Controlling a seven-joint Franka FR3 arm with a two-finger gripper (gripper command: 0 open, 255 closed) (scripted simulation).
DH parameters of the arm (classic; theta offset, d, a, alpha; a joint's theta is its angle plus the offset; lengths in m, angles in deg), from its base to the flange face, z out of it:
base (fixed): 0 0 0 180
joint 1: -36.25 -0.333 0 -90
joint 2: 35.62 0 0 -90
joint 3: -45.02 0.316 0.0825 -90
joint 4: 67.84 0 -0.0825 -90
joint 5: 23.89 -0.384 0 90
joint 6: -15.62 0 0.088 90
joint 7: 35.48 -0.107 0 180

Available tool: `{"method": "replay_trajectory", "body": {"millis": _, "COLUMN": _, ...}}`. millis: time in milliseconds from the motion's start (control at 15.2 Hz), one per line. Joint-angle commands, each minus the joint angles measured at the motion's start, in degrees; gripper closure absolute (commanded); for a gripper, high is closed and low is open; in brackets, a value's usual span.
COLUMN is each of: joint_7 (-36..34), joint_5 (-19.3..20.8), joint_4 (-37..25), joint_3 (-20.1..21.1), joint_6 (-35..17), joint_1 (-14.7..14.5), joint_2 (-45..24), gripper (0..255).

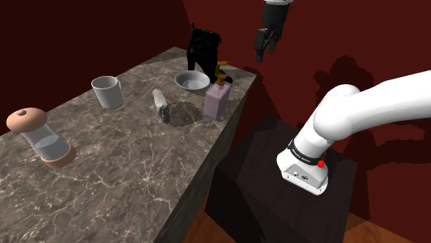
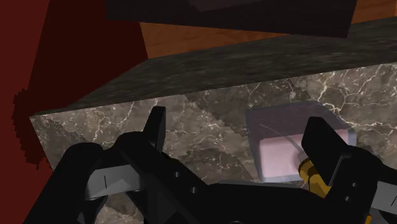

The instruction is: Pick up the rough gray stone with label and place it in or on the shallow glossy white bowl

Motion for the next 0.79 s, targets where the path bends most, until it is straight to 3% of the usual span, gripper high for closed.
{"method": "replay_trajectory", "body": {"millis": 0, "joint_7": 0.00, "joint_5": 0.00, "joint_4": 0.00, "joint_3": 0.00, "joint_6": 0.00, "joint_1": 0.00, "joint_2": 0.00, "gripper": 0}}
{"method": "replay_trajectory", "body": {"millis": 726, "joint_7": -18.53, "joint_5": -7.86, "joint_4": 0.21, "joint_3": 12.23, "joint_6": -15.44, "joint_1": -2.32, "joint_2": -11.74, "gripper": 0}}
